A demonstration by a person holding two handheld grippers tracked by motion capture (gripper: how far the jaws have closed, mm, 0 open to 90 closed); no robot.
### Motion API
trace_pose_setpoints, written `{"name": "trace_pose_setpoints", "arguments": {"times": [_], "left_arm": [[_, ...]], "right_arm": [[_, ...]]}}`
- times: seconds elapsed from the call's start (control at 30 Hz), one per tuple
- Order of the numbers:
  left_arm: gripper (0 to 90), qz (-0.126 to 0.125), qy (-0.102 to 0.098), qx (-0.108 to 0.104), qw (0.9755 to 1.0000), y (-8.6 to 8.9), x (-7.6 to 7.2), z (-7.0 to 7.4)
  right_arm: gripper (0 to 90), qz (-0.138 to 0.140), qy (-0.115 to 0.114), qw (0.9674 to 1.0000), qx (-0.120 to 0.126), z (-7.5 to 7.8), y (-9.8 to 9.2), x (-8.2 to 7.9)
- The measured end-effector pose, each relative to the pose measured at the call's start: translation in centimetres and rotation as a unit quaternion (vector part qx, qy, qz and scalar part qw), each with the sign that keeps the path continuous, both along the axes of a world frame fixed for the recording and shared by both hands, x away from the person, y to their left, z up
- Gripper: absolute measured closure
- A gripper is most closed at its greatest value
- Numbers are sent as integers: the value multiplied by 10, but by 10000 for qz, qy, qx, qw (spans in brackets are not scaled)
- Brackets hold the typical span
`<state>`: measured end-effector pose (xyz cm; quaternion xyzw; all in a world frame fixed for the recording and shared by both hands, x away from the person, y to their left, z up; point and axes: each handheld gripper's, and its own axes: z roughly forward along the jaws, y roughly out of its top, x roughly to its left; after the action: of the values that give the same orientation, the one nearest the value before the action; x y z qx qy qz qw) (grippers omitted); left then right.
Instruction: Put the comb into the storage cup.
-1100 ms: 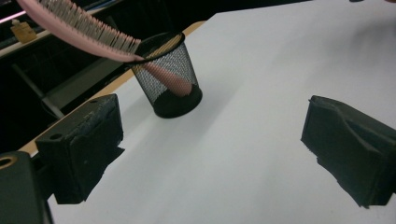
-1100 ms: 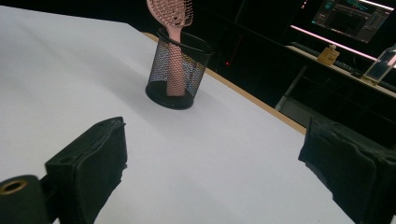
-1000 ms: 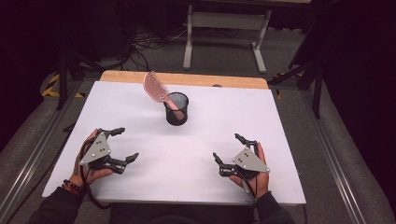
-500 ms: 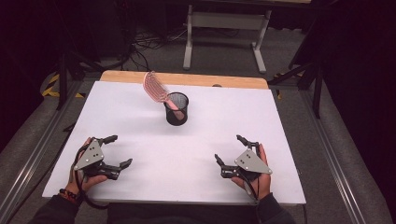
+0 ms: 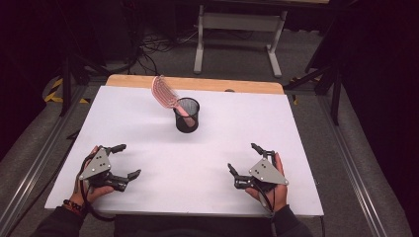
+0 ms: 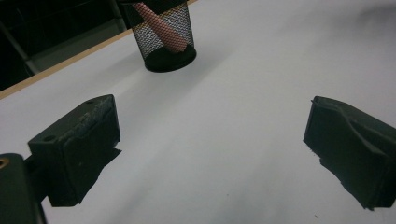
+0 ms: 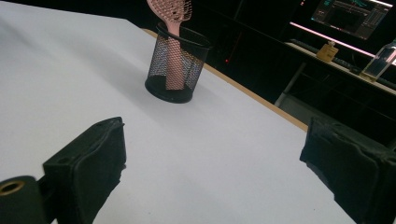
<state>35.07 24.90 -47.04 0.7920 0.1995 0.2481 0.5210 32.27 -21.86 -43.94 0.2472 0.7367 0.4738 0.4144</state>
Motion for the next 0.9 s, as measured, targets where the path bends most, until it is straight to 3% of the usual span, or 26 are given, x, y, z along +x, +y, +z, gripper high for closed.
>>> {"name": "trace_pose_setpoints", "arguments": {"times": [0.9], "left_arm": [[46, -73, 18, 23, 10000, -4, 0, 0]], "right_arm": [[69, 1, 26, 10000, 14, 0, -1, -1]]}}
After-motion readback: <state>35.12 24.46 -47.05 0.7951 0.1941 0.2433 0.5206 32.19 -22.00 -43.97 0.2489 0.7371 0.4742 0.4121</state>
